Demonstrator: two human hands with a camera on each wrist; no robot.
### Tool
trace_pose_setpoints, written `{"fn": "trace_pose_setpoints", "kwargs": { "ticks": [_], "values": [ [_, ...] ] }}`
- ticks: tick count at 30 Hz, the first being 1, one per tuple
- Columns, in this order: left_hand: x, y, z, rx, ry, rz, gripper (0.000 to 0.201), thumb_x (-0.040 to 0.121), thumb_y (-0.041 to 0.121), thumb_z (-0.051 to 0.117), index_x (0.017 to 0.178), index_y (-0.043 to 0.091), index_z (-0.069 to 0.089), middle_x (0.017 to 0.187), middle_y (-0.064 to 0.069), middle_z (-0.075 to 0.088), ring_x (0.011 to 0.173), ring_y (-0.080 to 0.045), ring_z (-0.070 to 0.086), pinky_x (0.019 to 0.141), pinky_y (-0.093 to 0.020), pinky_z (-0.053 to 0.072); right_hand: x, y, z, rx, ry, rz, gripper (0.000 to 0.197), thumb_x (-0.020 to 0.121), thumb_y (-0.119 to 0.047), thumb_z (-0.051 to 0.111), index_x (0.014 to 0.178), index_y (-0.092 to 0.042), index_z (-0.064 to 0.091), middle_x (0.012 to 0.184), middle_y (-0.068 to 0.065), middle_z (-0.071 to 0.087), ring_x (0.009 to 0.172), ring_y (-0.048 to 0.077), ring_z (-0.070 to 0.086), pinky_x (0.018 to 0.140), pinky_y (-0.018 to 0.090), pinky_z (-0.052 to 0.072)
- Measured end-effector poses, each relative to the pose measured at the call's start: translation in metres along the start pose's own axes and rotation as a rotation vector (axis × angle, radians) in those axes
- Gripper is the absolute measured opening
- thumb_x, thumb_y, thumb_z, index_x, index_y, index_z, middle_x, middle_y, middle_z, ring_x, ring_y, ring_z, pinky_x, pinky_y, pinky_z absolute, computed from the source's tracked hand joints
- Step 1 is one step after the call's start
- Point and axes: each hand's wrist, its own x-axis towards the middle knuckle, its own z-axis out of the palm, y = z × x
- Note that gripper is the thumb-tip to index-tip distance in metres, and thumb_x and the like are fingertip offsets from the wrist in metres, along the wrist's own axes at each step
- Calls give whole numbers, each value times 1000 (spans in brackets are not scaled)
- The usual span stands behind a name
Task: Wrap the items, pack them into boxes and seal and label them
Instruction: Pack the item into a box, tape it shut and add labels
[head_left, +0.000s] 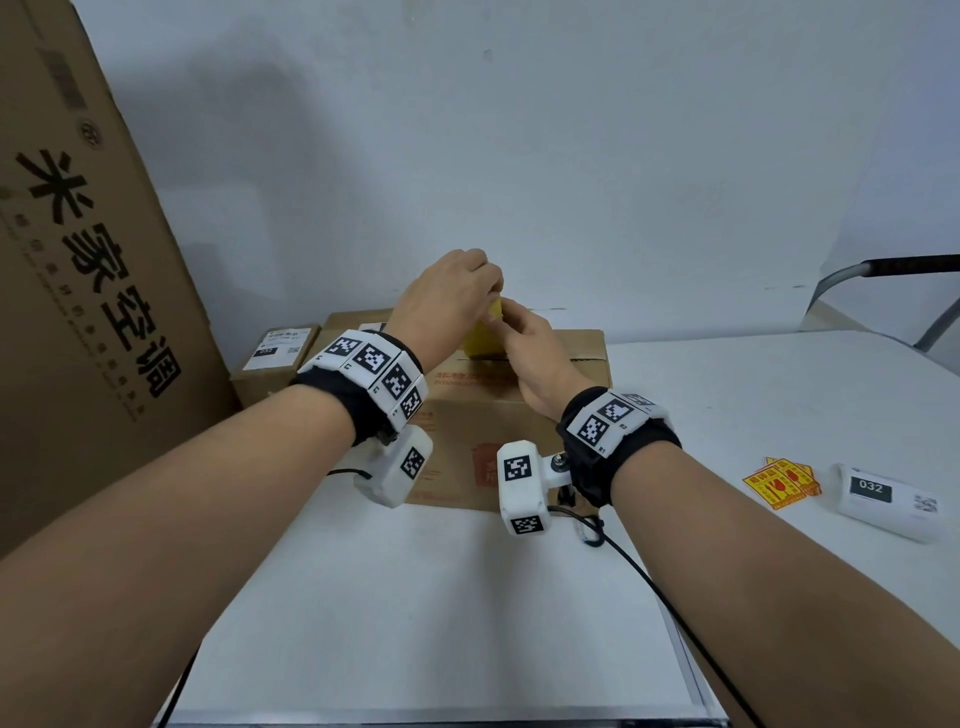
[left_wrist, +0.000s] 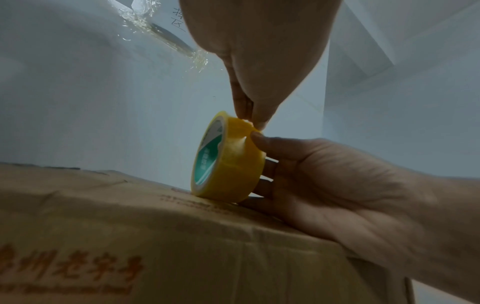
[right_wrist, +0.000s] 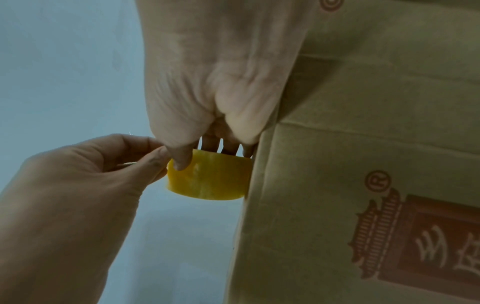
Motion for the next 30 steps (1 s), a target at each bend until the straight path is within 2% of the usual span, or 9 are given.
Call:
{"fn": "trace_pose_setpoints", "kwargs": {
  "ticks": [7, 8, 11, 12, 15, 21, 24, 26, 30],
  "values": [
    [-6, -1, 2, 76, 5, 115, 4, 85, 4, 71, 84, 7, 68, 88, -7, 63, 77, -23, 58, 64, -25, 40, 1, -1, -1, 8, 5, 8, 27, 102, -13, 46, 123, -1, 57, 94, 1, 66, 65, -9, 63, 61, 7, 47],
    [-5, -1, 1, 50, -9, 99, 1, 88, 6, 68, 88, 7, 68, 92, -7, 63, 82, -23, 58, 66, -23, 38, 1, -2, -2, 11, 4, 7, 27, 102, -13, 46, 123, 0, 57, 93, 1, 66, 64, -9, 63, 61, 7, 47],
    [-4, -6, 2, 13, 1, 57, 23, 98, 15, 54, 118, 10, 62, 111, -4, 60, 101, -21, 53, 76, -19, 29, 1, -3, -1, 29, -2, 7, 27, 103, -15, 46, 124, -3, 56, 93, 0, 65, 63, -8, 64, 60, 7, 47],
    [-5, -7, 2, 9, 1, 57, 26, 99, 16, 52, 123, 10, 61, 114, -5, 60, 104, -22, 53, 78, -18, 28, 1, -3, -1, 33, -5, 5, 27, 103, -15, 45, 124, -3, 56, 94, 1, 65, 64, -8, 64, 60, 7, 47],
    [-7, -6, 4, -21, -6, 49, 26, 100, 17, 52, 117, 5, 67, 115, -10, 62, 103, -26, 56, 79, -16, 27, 0, -3, 0, 40, -5, 2, 26, 103, -12, 44, 124, -3, 56, 97, 2, 65, 65, -7, 65, 61, 8, 48],
    [-9, -7, 5, -7, 48, 41, 20, 97, 16, 55, 104, 5, 71, 103, -9, 66, 92, -26, 61, 69, -29, 43, -3, -5, 2, 30, -8, 17, 26, 102, -14, 46, 125, -5, 57, 96, -2, 66, 66, -8, 65, 61, 6, 47],
    [-1, -11, 1, 91, -30, 79, 12, 95, 10, 59, 102, 7, 69, 98, -8, 63, 89, -26, 58, 62, -35, 47, -5, -7, 2, 20, -11, 22, 24, 102, -16, 47, 122, -8, 58, 95, -3, 66, 64, -8, 65, 59, 6, 46],
    [6, -9, -4, 142, -101, 94, 13, 98, 11, 55, 103, 7, 66, 99, -9, 61, 89, -26, 57, 64, -37, 49, -6, -8, 2, 17, -11, 22, 25, 102, -17, 48, 123, -8, 58, 97, -2, 67, 65, -6, 66, 60, 8, 48],
    [19, -8, -16, 187, -227, 115, 19, 101, 12, 46, 106, 4, 63, 102, -10, 58, 88, -26, 56, 71, -37, 48, -4, -5, 2, 7, -33, 26, 21, 101, -18, 50, 119, -13, 60, 103, 2, 69, 76, 6, 69, 77, 20, 53]
  ]
}}
